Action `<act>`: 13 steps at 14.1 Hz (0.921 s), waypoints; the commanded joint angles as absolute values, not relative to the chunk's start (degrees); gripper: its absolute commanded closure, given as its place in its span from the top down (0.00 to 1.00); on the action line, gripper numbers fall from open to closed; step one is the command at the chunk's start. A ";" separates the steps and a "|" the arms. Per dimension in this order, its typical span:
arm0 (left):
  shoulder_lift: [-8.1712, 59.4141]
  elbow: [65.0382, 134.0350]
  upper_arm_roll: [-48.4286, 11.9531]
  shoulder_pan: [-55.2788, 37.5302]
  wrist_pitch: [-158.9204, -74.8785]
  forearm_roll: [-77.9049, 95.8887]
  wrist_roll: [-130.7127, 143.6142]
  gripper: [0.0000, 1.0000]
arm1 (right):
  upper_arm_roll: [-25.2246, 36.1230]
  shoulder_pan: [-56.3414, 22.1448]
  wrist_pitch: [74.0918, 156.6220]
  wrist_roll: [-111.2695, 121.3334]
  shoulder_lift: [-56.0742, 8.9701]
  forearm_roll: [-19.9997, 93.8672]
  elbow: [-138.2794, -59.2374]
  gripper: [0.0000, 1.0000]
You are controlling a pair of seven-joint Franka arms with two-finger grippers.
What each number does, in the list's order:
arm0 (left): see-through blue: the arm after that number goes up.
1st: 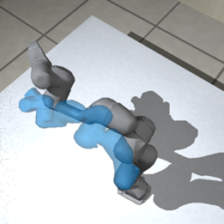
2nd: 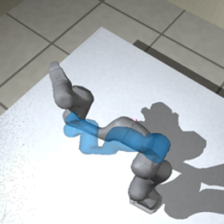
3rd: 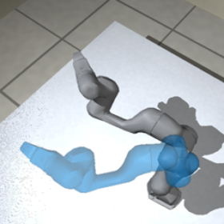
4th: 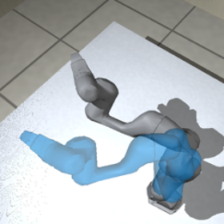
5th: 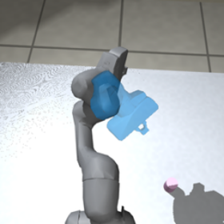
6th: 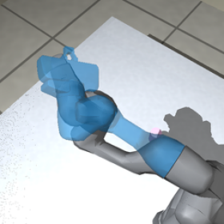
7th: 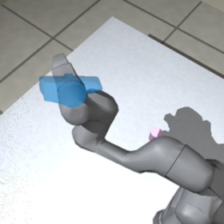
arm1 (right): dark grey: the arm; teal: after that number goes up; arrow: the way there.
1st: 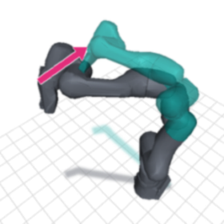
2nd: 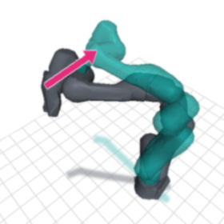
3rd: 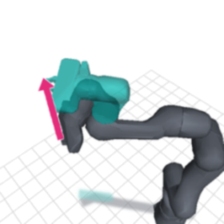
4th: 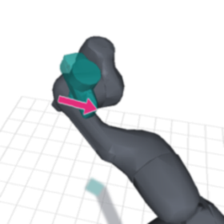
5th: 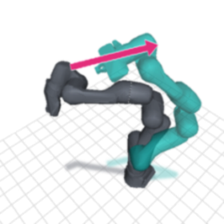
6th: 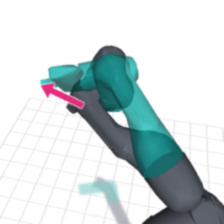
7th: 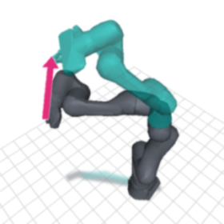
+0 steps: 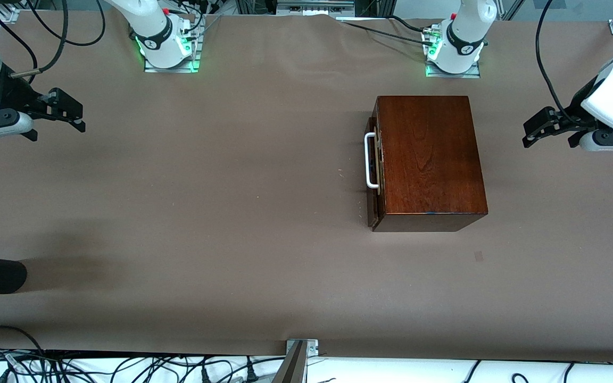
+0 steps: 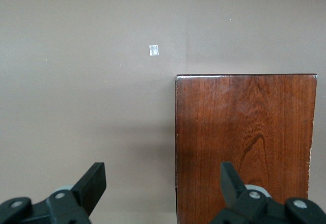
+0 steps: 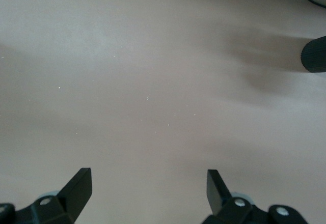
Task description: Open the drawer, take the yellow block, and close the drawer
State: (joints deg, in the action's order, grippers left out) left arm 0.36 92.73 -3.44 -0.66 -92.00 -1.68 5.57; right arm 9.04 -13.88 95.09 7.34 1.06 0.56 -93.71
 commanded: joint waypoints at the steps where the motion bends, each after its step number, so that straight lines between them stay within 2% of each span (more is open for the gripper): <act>1: 1.06 91.05 -3.60 -0.79 -91.41 -3.08 5.71 1.00 | 9.05 -13.54 94.04 6.94 0.70 1.05 -92.99 1.00; 13: 1.06 91.05 -3.60 -0.70 -91.23 -3.08 5.80 1.00 | 9.23 -13.36 93.52 6.68 0.70 1.05 -93.25 1.00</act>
